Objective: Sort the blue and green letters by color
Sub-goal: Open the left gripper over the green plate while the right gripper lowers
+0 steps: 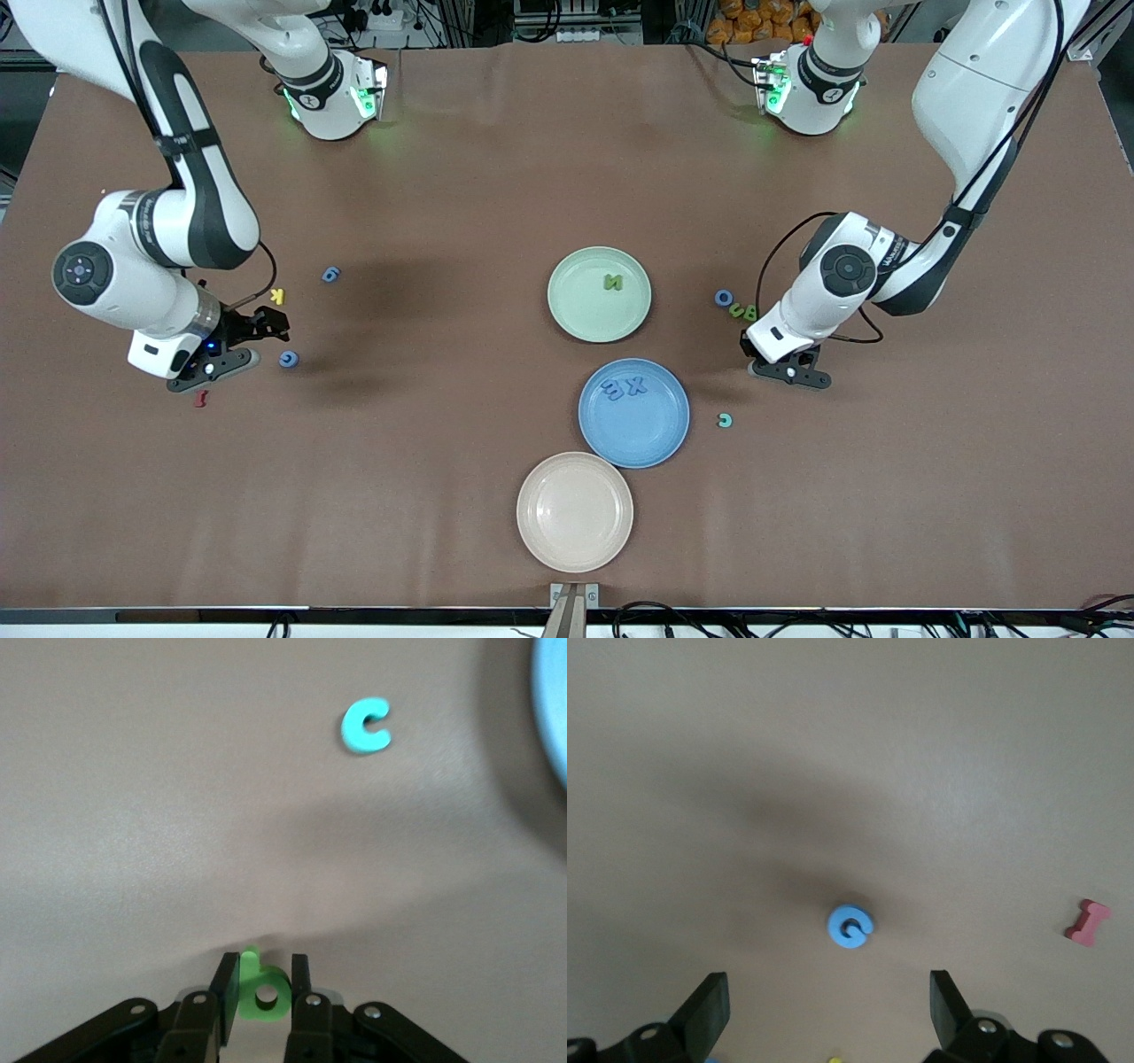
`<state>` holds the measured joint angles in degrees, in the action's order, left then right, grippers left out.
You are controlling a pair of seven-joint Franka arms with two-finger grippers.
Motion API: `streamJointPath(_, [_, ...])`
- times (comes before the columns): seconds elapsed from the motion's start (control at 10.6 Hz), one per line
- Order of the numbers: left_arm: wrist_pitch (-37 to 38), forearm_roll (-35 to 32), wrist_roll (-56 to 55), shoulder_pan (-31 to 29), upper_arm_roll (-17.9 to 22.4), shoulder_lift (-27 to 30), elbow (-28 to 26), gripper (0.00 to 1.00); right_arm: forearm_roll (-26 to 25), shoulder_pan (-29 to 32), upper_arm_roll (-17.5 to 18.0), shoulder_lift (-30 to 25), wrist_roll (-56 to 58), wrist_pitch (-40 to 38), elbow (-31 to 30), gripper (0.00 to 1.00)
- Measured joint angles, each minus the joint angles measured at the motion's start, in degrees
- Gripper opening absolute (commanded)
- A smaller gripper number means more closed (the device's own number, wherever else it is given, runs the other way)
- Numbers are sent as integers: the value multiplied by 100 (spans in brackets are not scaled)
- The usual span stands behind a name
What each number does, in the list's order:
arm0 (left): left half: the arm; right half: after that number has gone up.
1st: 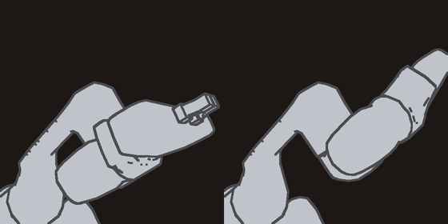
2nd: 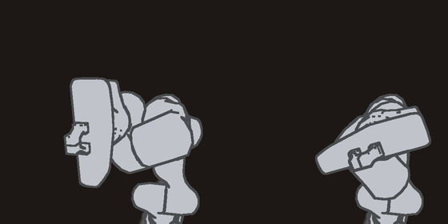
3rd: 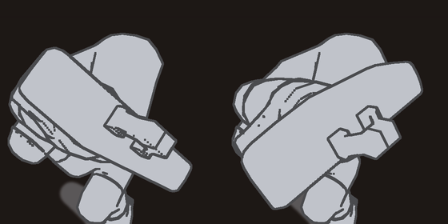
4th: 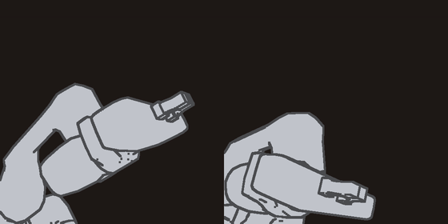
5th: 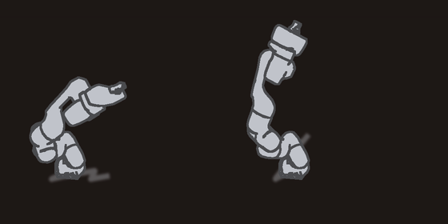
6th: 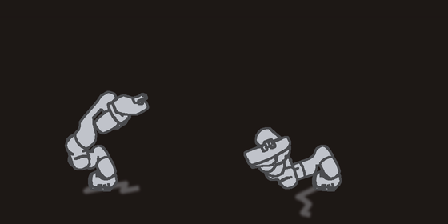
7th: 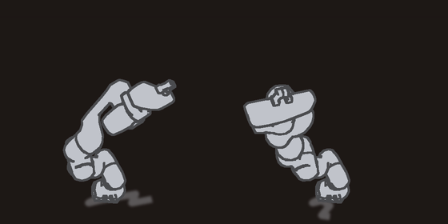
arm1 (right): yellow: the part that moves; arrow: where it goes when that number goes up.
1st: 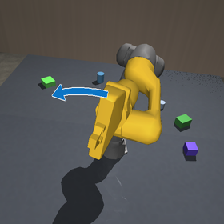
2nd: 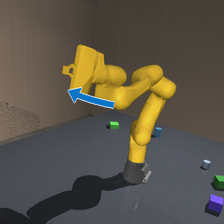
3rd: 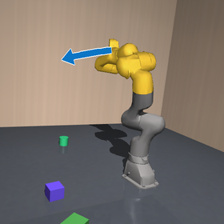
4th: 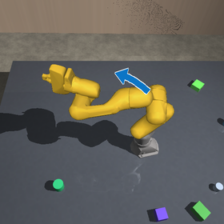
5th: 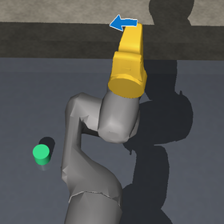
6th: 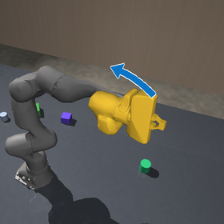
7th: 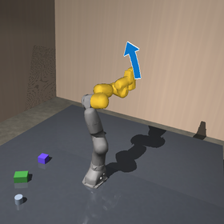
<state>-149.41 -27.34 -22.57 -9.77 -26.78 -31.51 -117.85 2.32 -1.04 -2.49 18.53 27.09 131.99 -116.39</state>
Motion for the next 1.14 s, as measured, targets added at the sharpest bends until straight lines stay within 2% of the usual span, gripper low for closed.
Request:
streamJointPath(0.47, [5, 0, -1168, 62, -438, 116, 3, 0, -4, 185, 28, 573, 356, 544, -97, 90])
streamJointPath(0.76, [4, 0, -2112, 525, -532, 121, 27, 0, -4, 157, 40, 753, 360, 1167, -350, 86])
streamJointPath(1.14, [5, 0, -2960, 1125, -539, 121, 47, 0, -4, 131, 53, 872, 369, 1402, -534, 66])
